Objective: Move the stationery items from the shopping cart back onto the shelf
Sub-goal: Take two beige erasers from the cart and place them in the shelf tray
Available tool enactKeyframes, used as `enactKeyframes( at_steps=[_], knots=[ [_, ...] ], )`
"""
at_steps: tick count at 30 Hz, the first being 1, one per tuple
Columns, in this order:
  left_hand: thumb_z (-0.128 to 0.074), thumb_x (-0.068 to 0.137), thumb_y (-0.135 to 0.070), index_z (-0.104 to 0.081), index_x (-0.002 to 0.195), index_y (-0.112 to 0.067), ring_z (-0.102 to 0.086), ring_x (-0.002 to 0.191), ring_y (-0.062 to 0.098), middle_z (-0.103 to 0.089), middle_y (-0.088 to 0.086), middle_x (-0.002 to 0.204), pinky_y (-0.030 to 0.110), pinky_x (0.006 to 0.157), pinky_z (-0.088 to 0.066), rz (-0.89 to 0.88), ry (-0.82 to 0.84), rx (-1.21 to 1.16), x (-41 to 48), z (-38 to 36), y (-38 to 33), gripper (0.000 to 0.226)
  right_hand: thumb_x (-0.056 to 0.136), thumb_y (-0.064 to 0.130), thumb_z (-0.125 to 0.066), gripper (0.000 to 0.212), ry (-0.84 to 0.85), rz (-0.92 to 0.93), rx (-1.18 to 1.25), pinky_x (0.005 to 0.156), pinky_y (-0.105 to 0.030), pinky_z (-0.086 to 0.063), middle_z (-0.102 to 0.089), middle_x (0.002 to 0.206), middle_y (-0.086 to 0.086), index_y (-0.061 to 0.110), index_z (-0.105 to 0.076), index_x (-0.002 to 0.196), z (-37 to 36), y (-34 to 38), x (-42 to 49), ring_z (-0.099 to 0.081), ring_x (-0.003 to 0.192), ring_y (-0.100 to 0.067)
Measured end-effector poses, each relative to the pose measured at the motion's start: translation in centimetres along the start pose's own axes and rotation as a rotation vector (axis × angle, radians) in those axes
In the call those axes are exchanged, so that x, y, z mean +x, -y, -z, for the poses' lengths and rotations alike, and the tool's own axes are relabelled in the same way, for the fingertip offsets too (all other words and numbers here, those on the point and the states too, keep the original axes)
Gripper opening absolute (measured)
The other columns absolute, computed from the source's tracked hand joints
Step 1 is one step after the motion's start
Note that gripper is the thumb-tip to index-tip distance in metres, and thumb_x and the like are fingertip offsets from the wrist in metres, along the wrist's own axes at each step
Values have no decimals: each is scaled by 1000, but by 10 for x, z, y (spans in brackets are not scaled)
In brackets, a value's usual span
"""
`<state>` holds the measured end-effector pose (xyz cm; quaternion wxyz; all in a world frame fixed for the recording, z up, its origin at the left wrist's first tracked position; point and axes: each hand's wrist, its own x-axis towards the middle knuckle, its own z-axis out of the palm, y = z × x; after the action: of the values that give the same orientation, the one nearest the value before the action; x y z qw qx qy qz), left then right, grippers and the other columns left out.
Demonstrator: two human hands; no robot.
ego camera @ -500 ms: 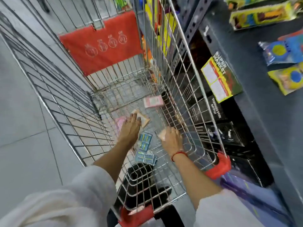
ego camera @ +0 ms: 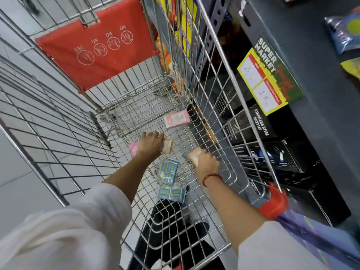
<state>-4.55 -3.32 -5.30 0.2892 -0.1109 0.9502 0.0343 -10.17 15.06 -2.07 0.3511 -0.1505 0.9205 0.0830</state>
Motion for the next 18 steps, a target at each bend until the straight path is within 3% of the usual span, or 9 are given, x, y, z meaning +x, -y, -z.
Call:
enactKeyframes(
  at_steps=[3, 6, 10, 11, 13, 16, 18],
  knots=[
    [-59, 85, -37, -40, 130, -5, -59, 102, 26, -55, 14, 120, 43, 90, -52, 113, 6, -217, -13, 4, -1, 58, 81, 20, -69, 57, 55, -4, 224, 83, -34, -55, -56, 126, -15, 2, -42, 129, 21, -4, -5, -55, 111, -28],
    [-61, 79, -50, -49, 114, -5, -61, 89, 25, -60, 11, 103, 41, 77, -57, 272, -57, -626, -30, 15, -5, 59, 80, 19, -70, 54, 170, -38, 631, 52, -17, -41, -55, 123, -14, 4, -47, 126, 42, -3, -19, -55, 95, -23],
    [-52, 88, -47, -56, 103, 2, -65, 81, 32, -64, 12, 84, 37, 69, -56, 387, -129, -1238, -57, 49, -24, 51, 88, 27, -58, 40, 263, -141, 1178, 61, -24, -50, -64, 108, -14, -2, -53, 115, 69, -9, -49, -61, 74, -17],
    [-46, 93, -41, -58, 99, 3, -65, 84, 33, -64, 13, 83, 36, 69, -54, 381, -116, -1441, -66, 59, -30, 46, 89, 25, -56, 34, 269, -156, 1262, 67, -27, -51, -64, 104, -13, -1, -52, 111, 77, -12, -58, -62, 78, -20],
    [-33, 98, -38, -60, 88, -5, -63, 87, 33, -65, 14, 87, 35, 74, -53, 319, -43, -1754, -84, 82, -41, 44, 89, 22, -56, 40, 255, -120, 1399, 82, -39, -53, -64, 105, -14, 1, -49, 123, 85, -19, -74, -65, 91, -29],
    [-28, 100, -35, -60, 89, -12, -63, 82, 21, -65, 9, 91, 27, 70, -55, 253, 22, -1916, -111, 113, -51, 40, 90, 24, -56, 26, 213, -22, 1484, 92, -51, -51, -67, 92, -7, 10, -58, 112, 98, -29, -100, -66, 88, -30],
    [-29, 99, -33, -59, 95, -10, -64, 81, 19, -65, 10, 92, 22, 64, -57, 207, 42, -1927, -127, 130, -58, 38, 92, 26, -55, 18, 166, 27, 1531, 86, -45, -56, -68, 102, -13, 14, -59, 103, 108, -36, -117, -66, 90, -31]
  ],
)
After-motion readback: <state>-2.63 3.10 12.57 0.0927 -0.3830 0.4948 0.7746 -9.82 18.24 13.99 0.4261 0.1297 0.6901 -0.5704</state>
